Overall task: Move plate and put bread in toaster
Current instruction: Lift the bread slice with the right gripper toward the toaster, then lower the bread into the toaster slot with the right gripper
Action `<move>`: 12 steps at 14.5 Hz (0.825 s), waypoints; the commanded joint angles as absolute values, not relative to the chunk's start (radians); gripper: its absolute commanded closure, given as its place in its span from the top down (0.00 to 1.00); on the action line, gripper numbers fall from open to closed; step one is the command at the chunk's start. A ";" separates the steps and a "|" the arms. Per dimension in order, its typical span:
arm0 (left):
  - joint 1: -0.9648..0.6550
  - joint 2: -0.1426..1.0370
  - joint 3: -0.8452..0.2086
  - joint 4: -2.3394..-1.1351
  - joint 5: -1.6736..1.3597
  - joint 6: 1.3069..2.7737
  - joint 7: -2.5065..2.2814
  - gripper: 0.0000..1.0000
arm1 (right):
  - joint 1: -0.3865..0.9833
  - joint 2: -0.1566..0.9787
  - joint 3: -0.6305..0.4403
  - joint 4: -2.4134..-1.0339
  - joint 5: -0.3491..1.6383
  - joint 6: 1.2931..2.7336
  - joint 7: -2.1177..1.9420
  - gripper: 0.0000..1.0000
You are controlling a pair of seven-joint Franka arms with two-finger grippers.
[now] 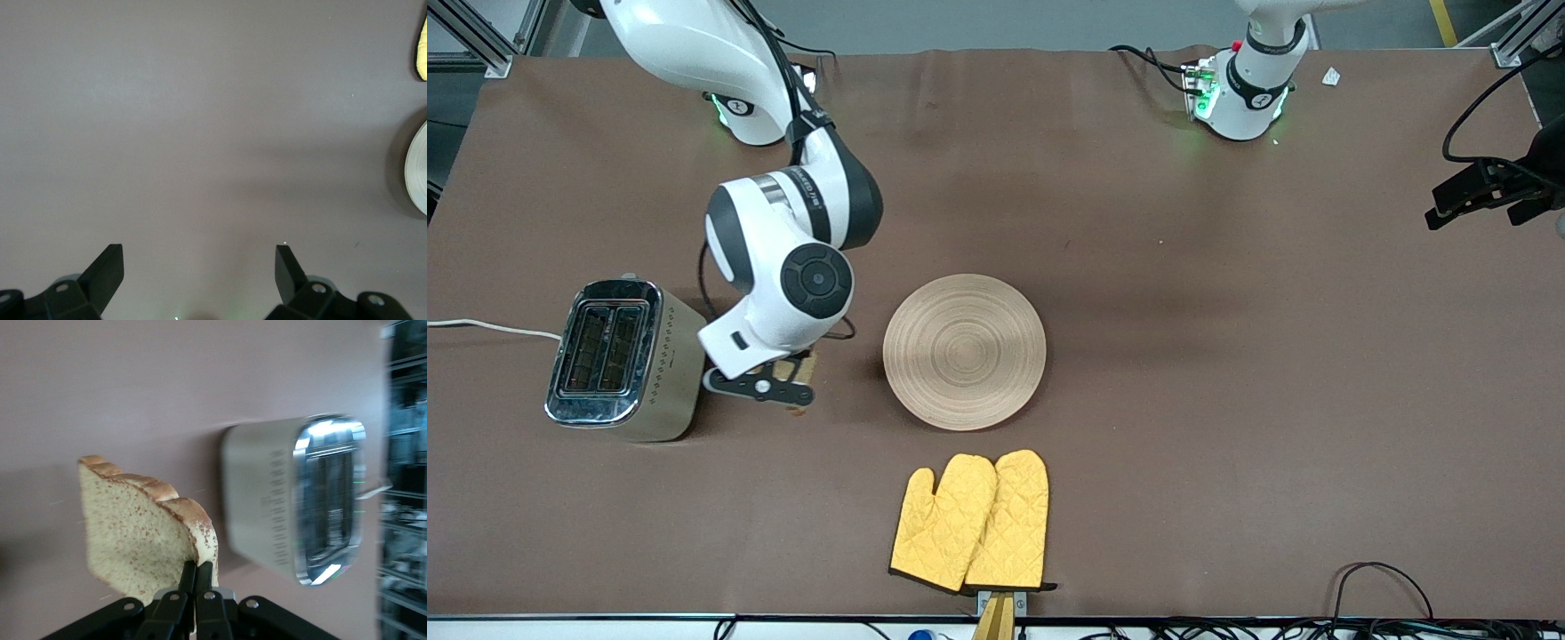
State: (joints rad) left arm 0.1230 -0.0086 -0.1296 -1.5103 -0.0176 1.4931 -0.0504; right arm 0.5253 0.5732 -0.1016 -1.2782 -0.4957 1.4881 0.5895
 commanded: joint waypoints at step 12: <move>0.109 -0.006 -0.133 -1.497 -0.009 1.499 -0.044 1.00 | 0.434 0.575 -0.126 -1.267 -0.735 1.198 0.065 0.00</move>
